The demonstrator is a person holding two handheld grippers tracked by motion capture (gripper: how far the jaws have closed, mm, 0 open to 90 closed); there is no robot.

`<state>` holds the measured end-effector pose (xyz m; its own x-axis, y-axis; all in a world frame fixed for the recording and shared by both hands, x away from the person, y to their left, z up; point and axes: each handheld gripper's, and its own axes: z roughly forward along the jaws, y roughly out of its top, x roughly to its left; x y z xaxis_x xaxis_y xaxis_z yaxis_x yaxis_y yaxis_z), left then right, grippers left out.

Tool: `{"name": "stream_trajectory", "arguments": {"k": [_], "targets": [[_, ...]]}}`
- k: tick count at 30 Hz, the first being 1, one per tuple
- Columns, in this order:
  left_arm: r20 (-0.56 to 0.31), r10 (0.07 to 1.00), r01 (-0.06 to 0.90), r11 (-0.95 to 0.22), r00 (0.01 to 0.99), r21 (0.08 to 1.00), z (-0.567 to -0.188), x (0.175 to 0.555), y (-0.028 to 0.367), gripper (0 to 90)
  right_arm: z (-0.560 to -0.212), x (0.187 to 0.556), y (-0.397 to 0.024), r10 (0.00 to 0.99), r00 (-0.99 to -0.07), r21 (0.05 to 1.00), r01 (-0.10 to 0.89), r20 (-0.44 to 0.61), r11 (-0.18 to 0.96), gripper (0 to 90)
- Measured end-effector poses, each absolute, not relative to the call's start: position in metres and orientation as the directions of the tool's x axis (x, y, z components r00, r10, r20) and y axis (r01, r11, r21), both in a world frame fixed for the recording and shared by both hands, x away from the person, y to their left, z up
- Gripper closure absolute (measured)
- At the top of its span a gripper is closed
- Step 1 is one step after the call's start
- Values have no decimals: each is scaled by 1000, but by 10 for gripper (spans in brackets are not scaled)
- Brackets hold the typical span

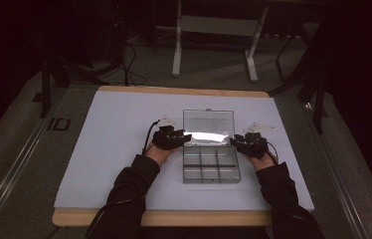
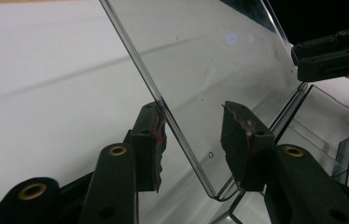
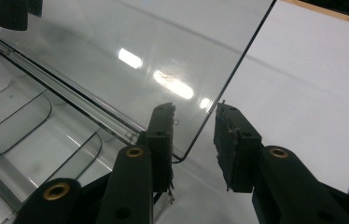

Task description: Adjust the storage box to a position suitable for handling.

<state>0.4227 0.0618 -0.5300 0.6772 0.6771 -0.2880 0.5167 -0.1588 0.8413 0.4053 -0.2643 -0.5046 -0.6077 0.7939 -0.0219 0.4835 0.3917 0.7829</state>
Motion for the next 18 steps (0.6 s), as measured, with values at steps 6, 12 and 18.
{"name": "stream_trajectory", "arguments": {"k": [6, 12, 18], "targets": [[-352, 674, 575, -131, 649, 808, -532, 427, 63, 590, -505, 406, -262, 796, -605, 778, 489, -23, 394, 683], [-439, 676, 659, -93, 592, 746, -535, 433, 65, 569, -506, 406, -261, 801, -599, 775, 495, -24, 393, 676], [-502, 666, 712, -65, 553, 699, -537, 437, 66, 566, -506, 406, -261, 801, -598, 774, 494, -29, 397, 672]]}}
